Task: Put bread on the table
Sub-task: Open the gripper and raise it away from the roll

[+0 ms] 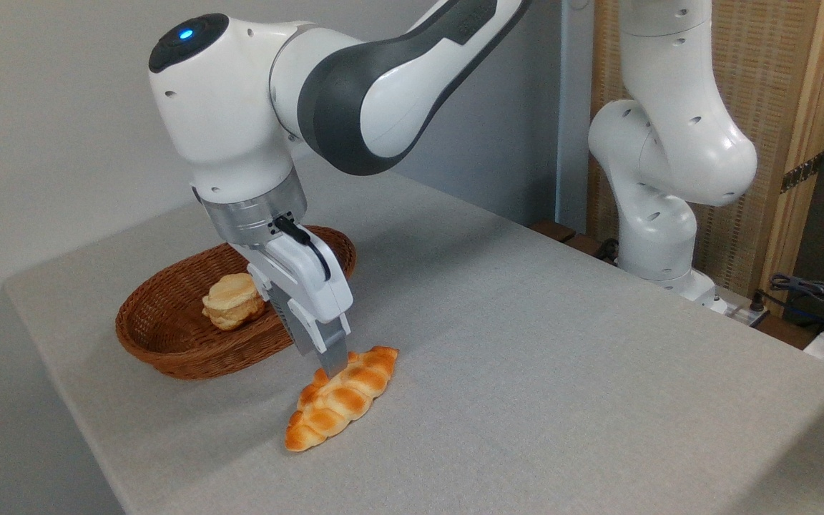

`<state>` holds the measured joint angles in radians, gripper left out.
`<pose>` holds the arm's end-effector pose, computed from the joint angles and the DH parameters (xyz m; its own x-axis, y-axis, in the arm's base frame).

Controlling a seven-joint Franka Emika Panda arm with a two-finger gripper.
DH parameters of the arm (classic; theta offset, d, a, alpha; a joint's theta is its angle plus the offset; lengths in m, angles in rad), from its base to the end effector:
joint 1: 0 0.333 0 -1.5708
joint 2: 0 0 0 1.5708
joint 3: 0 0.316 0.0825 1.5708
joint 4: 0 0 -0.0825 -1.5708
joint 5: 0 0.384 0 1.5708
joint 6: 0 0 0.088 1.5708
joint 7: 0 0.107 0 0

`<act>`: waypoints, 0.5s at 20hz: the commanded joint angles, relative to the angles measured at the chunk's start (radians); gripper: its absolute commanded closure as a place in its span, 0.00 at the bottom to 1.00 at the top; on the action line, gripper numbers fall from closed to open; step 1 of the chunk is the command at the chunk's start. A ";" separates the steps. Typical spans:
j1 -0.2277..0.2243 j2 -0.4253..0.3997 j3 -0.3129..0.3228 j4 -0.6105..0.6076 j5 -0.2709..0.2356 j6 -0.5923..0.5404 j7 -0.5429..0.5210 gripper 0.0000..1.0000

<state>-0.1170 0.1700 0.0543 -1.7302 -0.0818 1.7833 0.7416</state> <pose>0.5981 -0.0463 0.4682 0.7067 -0.7064 -0.0402 -0.6974 -0.7050 0.1292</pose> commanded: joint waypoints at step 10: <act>-0.010 -0.064 0.010 0.055 0.016 0.030 0.002 0.00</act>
<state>-0.1216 0.1078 0.0557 -1.6755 -0.0818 1.8008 0.7414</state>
